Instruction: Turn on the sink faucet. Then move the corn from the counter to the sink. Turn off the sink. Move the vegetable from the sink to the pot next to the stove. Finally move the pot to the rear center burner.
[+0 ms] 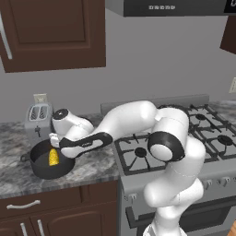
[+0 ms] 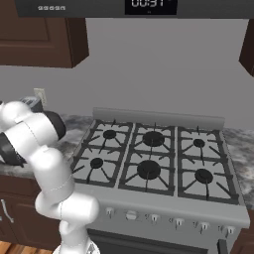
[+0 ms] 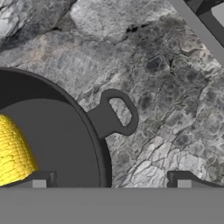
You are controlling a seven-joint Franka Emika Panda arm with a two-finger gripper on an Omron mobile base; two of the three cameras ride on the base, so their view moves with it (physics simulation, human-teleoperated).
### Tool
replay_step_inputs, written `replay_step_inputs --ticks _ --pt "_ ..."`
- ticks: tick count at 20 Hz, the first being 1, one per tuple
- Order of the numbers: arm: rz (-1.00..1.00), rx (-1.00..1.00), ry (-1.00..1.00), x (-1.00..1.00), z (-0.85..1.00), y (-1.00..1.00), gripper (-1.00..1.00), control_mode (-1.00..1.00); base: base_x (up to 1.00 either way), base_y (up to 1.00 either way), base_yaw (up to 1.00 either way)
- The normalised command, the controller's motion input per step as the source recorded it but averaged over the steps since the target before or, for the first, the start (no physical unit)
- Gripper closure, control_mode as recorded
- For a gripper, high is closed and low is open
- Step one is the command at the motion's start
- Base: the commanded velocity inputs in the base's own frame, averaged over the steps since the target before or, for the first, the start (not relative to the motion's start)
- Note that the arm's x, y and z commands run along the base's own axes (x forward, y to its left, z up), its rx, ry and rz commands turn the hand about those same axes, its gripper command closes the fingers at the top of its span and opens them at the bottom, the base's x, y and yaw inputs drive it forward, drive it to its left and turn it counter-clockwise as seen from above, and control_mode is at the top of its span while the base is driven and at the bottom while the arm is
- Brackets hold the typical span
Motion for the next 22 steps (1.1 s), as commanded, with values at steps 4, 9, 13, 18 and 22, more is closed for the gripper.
replay_step_inputs --ticks 4,9,13,18,22 --pt "-0.06 0.0 0.0 0.11 -0.16 0.09 -1.0 -1.0 0.0 0.0 0.0" --pt "-0.02 0.0 0.0 0.02 -0.21 0.04 -1.0 -1.0 0.0 0.0 0.0" --pt "0.0 0.02 0.01 0.0 -0.19 0.0 -1.0 -1.0 0.0 0.0 0.0" --pt "0.0 0.05 0.0 0.0 -0.1 -0.04 -1.0 -1.0 0.0 0.0 0.0" --pt "-0.01 0.05 0.0 -0.09 -0.04 -0.16 -1.0 -1.0 0.0 0.0 0.0"
